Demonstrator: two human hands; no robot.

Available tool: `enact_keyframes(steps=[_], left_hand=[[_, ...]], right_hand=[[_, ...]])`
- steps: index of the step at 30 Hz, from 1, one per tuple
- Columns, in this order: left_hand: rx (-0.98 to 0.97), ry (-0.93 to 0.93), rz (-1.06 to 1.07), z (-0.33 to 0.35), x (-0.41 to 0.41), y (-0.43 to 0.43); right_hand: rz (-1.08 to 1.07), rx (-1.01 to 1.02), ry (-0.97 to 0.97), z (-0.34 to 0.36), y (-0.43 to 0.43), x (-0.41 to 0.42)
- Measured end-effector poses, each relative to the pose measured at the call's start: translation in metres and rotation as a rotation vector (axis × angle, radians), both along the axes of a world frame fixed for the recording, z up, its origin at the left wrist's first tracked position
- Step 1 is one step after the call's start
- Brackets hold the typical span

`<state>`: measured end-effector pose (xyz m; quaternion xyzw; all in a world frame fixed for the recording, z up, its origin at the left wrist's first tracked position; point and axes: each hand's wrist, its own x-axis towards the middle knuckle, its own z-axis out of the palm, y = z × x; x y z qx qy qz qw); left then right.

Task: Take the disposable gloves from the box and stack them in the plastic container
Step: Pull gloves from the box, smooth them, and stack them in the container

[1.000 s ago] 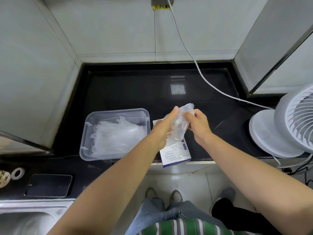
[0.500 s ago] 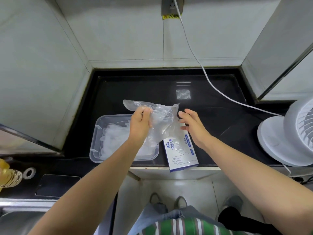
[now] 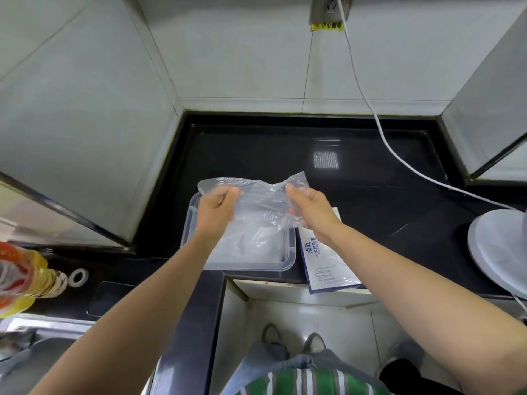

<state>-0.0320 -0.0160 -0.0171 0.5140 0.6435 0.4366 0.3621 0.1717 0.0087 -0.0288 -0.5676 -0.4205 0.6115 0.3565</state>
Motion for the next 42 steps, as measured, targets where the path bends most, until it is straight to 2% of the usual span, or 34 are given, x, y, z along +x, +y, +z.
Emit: enact_keyframes(steps=[2, 5, 8, 9, 10, 12, 15, 19, 22, 25, 27, 29, 31, 34, 35, 37, 39, 41, 42], left_hand=[[-0.012, -0.021, 0.009, 0.003, -0.009, -0.002], [-0.087, -0.094, 0.091, -0.005, -0.023, 0.0], [-0.349, -0.446, 0.085, -0.006, -0.033, 0.006], [-0.459, -0.517, 0.001, -0.004, -0.034, 0.006], [-0.541, -0.505, -0.06, -0.005, -0.035, 0.005], [-0.594, -0.382, 0.036, -0.006, -0.033, 0.004], [-0.439, -0.29, 0.237, -0.019, -0.038, 0.007], [-0.224, 0.355, 0.098, -0.035, -0.05, 0.003], [-0.163, 0.615, 0.003, -0.039, -0.051, 0.002], [-0.139, 0.653, -0.052, -0.042, -0.041, 0.006], [-0.202, 0.658, -0.088, -0.046, -0.038, 0.008], [-0.299, 0.693, -0.115, -0.051, -0.036, 0.01], [-0.388, 0.704, -0.133, -0.058, -0.031, 0.011], [-0.591, 0.375, 0.079, -0.061, -0.026, 0.011], [-0.595, 0.421, 0.063, -0.065, -0.028, 0.013], [-0.561, 0.725, -0.156, -0.069, -0.031, 0.014], [-0.479, 0.91, -0.188, -0.075, -0.034, 0.012], [-0.182, 1.001, -0.1, -0.074, -0.03, 0.009], [-0.017, 0.977, -0.071, -0.07, -0.027, 0.007]], right_hand=[[-0.006, -0.018, -0.055, -0.001, 0.001, -0.011], [-0.077, 0.064, -0.107, -0.008, 0.003, -0.02], [-0.081, 0.131, -0.157, -0.01, 0.002, -0.031], [-0.07, 0.146, -0.181, -0.009, 0.001, -0.036], [-0.059, 0.158, -0.202, -0.01, -0.001, -0.042], [-0.048, 0.184, -0.252, -0.014, -0.003, -0.053], [-0.064, 0.202, -0.323, -0.024, -0.008, -0.063], [-0.179, 0.223, -0.384, -0.03, 0.0, -0.059], [-0.299, 0.316, -0.39, -0.021, 0.005, -0.053], [-0.282, 0.497, -0.378, -0.006, 0.005, -0.055], [-0.118, 0.511, -0.381, -0.006, 0.007, -0.063], [0.158, 0.387, -0.451, -0.017, 0.007, -0.072], [0.399, 0.164, -0.545, -0.035, 0.003, -0.079], [0.578, -0.094, -0.688, -0.056, 0.0, -0.085], [0.597, -0.141, -0.704, -0.061, 0.0, -0.087], [0.627, -0.211, -0.714, -0.07, -0.002, -0.089], [0.66, -0.268, -0.722, -0.077, -0.004, -0.09], [0.677, -0.299, -0.739, -0.081, -0.004, -0.091], [0.69, -0.301, -0.759, -0.082, -0.004, -0.093]])
